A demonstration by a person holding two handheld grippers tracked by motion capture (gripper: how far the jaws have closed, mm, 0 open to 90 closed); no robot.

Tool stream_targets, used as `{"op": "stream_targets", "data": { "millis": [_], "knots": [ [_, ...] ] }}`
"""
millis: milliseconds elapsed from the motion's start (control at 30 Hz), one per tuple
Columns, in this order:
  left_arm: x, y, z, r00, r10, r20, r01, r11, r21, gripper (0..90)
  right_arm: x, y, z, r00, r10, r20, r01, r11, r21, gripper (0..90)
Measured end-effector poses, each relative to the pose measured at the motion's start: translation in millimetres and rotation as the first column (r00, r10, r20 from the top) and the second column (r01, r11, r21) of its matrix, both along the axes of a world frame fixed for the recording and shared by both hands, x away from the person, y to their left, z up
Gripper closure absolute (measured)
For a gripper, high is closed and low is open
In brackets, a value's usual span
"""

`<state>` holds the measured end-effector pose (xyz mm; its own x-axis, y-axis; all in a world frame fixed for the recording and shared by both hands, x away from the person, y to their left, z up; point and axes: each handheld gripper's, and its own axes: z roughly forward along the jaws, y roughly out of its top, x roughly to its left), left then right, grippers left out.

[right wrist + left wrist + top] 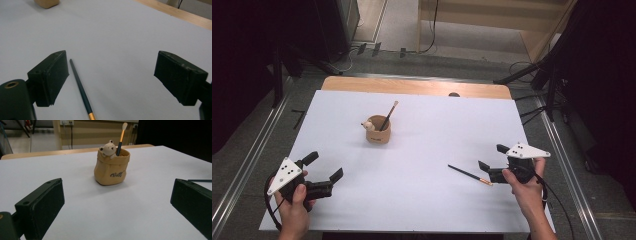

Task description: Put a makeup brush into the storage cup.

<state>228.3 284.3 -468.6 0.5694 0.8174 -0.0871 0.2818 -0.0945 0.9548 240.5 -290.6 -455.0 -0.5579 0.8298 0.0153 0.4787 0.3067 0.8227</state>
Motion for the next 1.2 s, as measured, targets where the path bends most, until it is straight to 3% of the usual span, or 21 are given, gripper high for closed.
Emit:
{"op": "stream_targets", "data": {
  "millis": [300, 667, 767, 933, 1200],
  "knots": [
    [-3.2, 3.2, -1.1, 0.9999, 0.004, 0.009, -0.004, 0.9999, 0.012, 0.0, 13.2, 11.3, 3.9, 0.9982, 0.038, -0.047, -0.04, 0.998, -0.051, 14.4],
    [-1.5, 6.1, -2.4, 0.9999, 0.011, 0.006, -0.011, 0.9997, 0.022, 0.0, 23.4, 17.0, 3.1, 0.987, 0.08, -0.14, -0.099, 0.986, -0.136, 14.7],
    [-1.5, 5.8, -2.4, 0.9999, 0.011, 0.001, -0.011, 0.9996, 0.026, 0.0, 25.9, 18.7, 3.7, 0.9788, 0.085, -0.186, -0.115, 0.981, -0.158, 14.9],
    [-1.1, 4.8, -2.7, 0.9999, 0.009, 0.005, -0.009, 0.9996, 0.025, 0.0, 30.4, 23.9, 1.9, 0.9602, 0.111, -0.257, -0.168, 0.962, -0.213, 15.0],
    [-1.0, 3.4, -3.7, 1.0, 0.005, 0.002, -0.005, 0.9993, 0.036, 0.0, 35.2, 31.1, -4.5, 0.9393, 0.129, -0.318, -0.214, 0.944, -0.25, 15.2]
  ]
}}
